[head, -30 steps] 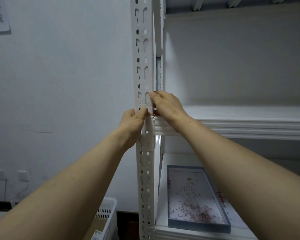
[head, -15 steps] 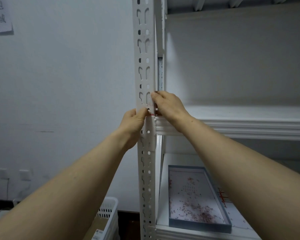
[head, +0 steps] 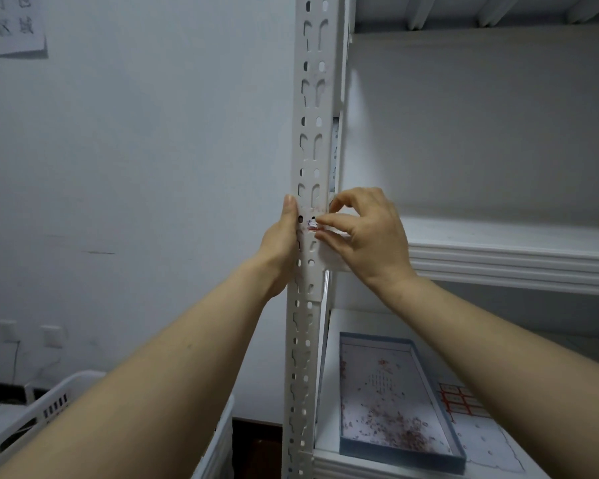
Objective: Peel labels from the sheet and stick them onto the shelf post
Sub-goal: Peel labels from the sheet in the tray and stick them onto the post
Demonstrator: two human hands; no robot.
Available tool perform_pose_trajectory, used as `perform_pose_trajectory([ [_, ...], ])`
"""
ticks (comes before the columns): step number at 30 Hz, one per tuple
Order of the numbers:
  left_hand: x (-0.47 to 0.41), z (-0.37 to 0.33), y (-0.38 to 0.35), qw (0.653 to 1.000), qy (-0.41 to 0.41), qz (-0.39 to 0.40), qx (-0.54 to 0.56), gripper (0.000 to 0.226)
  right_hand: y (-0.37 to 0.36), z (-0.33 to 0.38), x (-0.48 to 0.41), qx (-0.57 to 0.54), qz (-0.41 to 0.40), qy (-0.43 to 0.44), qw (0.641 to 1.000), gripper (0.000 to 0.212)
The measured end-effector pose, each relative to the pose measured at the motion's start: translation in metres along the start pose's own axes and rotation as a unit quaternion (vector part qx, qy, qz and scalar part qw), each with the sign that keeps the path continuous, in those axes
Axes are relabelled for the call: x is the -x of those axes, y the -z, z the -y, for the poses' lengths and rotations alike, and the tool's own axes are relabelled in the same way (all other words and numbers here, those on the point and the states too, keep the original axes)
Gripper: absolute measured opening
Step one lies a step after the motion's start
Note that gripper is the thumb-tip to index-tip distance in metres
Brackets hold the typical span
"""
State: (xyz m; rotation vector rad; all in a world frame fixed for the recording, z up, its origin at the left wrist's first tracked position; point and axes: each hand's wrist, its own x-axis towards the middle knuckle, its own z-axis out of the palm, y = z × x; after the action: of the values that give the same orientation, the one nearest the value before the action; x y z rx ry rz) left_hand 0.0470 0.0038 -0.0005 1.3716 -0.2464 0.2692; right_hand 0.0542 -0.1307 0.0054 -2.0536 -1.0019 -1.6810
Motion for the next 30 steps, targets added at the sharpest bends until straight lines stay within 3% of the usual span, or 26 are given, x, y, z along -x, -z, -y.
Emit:
perform_pose_trajectory([
  [6, 0.000, 0.001, 0.001, 1.000, -0.010, 0.000, -0.020, 0.056, -0.005, 0.001, -0.007, 0.109, -0.048, 0.068, 0.991, 0.012],
  [10, 0.001, 0.000, 0.000, 1.000, -0.010, -0.006, -0.027, 0.058, -0.008, 0.003, -0.011, 0.149, -0.066, 0.110, 0.980, 0.017],
  [22, 0.002, 0.001, 0.000, 0.998, -0.031, -0.019, -0.053, 0.056, -0.014, 0.009, -0.028, 0.177, -0.093, 0.235, 0.951, 0.014],
  [30, 0.001, 0.002, 0.000, 0.998, -0.024, -0.020, -0.056, 0.057, -0.017, 0.006, -0.030, 0.185, -0.084, 0.240, 0.949, 0.012],
])
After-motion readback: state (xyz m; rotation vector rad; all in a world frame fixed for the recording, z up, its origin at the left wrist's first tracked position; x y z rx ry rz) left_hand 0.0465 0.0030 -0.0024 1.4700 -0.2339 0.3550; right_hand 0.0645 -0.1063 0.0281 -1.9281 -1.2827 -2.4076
